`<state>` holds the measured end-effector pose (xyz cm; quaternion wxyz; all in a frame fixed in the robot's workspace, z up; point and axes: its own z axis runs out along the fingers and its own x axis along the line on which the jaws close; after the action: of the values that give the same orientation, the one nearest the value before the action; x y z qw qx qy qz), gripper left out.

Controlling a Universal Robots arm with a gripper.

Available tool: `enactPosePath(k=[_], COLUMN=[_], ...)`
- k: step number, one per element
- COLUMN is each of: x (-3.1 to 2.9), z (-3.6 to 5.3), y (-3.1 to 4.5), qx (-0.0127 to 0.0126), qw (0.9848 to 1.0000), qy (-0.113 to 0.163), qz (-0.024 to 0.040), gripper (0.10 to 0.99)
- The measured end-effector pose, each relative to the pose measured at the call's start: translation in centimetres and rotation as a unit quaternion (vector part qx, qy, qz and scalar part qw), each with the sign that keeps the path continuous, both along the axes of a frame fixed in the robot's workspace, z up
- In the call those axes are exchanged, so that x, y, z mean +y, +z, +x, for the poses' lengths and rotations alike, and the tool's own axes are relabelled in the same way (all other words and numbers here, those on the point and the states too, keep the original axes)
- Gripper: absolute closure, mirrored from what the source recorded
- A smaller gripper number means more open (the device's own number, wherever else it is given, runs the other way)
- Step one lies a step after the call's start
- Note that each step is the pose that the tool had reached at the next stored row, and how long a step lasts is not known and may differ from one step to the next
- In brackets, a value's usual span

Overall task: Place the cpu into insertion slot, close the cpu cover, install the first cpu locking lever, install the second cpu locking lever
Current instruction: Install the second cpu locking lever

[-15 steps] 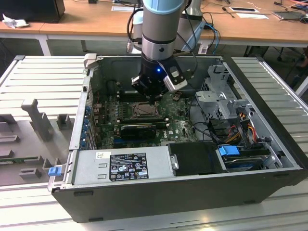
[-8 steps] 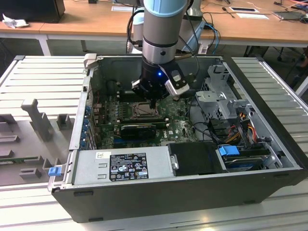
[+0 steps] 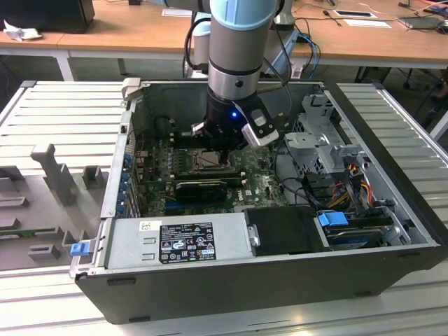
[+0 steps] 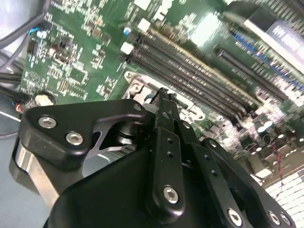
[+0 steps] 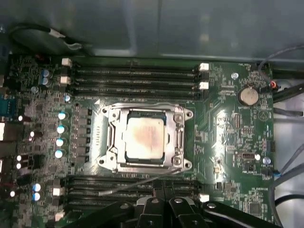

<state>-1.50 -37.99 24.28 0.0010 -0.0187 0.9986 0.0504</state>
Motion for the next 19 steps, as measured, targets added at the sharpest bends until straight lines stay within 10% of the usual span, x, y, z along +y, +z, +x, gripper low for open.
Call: enactPosePath(k=[9,14,19], x=[-1.40,-1.60,-1.60], z=[0.00,-0.53,-2.83], y=[-0.03,-0.17,-0.89], qx=[0.0000,0.0005,0.0007], qw=[1.0000,0.9993,0.9991], qy=[0.000,0.002,0.010], qz=[0.0040,0.0363,0.0422], gripper=[0.980,0.980,0.980])
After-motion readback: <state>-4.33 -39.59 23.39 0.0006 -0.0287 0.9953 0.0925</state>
